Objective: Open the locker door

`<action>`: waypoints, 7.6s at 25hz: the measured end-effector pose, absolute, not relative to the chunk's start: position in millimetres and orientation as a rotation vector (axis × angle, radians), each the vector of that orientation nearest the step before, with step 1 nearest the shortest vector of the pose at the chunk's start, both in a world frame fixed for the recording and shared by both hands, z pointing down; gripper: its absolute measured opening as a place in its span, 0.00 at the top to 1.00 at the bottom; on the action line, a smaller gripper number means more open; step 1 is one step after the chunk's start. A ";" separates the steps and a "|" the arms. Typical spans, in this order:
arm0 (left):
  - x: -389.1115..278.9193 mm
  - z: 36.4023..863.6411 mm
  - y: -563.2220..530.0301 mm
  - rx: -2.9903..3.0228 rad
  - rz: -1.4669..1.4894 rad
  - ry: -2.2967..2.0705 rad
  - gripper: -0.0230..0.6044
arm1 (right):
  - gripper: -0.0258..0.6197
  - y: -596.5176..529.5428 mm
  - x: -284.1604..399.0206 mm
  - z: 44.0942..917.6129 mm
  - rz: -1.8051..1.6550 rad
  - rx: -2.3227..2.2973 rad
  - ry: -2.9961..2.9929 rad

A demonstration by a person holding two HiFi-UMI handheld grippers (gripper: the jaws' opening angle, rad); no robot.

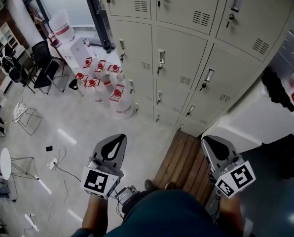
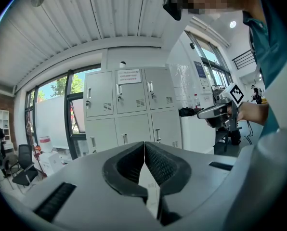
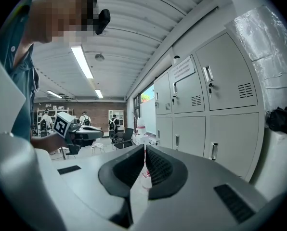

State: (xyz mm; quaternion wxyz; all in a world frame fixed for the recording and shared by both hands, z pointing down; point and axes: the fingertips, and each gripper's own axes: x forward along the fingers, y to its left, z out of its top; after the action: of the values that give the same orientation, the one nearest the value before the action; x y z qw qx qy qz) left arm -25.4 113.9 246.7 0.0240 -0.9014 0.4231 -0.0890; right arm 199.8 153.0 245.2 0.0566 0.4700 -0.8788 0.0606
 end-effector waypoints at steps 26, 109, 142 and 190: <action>-103.6 248.6 28.5 -2.676 -0.293 1.529 0.93 | 0.90 23.8 121.0 245.5 0.140 1.192 -2.781; -96.8 430.0 -581.0 -2.648 -0.359 1.503 0.75 | 0.90 -260.9 150.7 420.4 0.344 1.712 -2.307; -122.0 438.3 -596.9 -2.478 -0.360 1.548 0.74 | 0.90 -286.1 115.9 420.7 0.339 1.660 -2.326; -142.8 431.0 -368.4 -2.650 -0.544 1.128 0.89 | 0.90 -242.8 28.4 364.5 0.096 1.434 -2.568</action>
State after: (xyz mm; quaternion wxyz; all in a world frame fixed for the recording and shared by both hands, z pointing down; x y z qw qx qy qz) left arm -142.8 -368.4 431.0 0.1052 -0.8991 0.3827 -0.1845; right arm 28.4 -242.8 364.5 0.0992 0.4848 -0.8684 0.0326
